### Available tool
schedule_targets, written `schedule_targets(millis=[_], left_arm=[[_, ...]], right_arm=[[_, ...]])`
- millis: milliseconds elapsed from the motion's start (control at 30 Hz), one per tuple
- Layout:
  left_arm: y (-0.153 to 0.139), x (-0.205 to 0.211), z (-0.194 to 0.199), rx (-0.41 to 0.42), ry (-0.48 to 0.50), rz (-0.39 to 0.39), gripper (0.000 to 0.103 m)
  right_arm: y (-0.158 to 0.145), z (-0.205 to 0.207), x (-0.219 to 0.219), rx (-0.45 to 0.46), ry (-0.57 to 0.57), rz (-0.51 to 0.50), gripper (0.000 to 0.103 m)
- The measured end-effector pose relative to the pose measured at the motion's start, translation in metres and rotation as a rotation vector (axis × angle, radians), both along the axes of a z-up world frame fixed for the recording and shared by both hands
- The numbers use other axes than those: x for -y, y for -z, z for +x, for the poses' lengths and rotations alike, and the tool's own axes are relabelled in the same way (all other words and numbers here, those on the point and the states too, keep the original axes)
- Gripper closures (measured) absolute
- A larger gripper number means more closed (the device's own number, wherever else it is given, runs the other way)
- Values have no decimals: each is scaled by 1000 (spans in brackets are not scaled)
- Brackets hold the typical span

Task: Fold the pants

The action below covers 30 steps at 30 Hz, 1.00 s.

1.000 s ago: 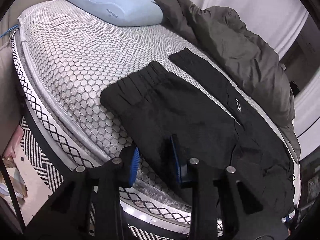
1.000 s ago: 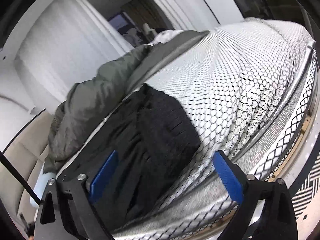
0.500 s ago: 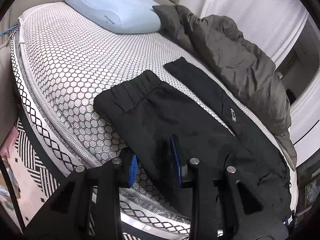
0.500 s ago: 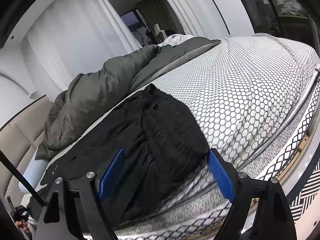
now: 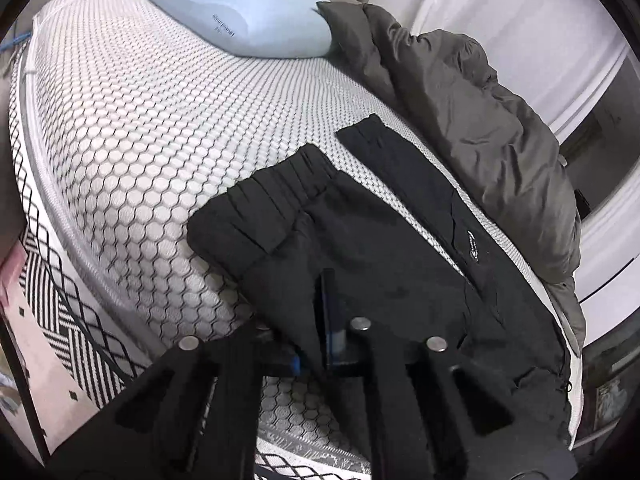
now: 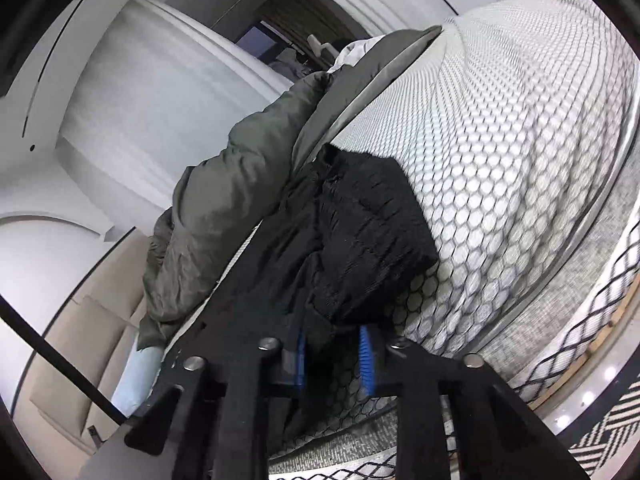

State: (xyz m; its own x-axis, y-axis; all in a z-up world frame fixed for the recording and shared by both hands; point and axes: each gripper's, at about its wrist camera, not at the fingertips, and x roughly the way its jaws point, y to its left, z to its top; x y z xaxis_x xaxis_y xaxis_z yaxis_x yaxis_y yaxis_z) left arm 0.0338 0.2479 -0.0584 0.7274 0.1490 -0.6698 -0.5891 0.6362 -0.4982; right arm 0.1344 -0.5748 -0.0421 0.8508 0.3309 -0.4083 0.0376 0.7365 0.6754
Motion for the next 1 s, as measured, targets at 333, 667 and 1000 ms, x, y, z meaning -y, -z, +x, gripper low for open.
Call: schedule_targets(millis=[333, 667, 1000], left_arm=[[-16, -6, -35, 93, -29, 22, 103], [-71, -16, 13, 143, -5, 84, 103], [-123, -39, 152, 117, 16, 78, 103]], right_arm=[[-19, -43, 11, 8, 2, -62, 89], [-89, -23, -8, 71, 26, -142, 89], [-151, 78, -40, 84, 52, -188, 89]])
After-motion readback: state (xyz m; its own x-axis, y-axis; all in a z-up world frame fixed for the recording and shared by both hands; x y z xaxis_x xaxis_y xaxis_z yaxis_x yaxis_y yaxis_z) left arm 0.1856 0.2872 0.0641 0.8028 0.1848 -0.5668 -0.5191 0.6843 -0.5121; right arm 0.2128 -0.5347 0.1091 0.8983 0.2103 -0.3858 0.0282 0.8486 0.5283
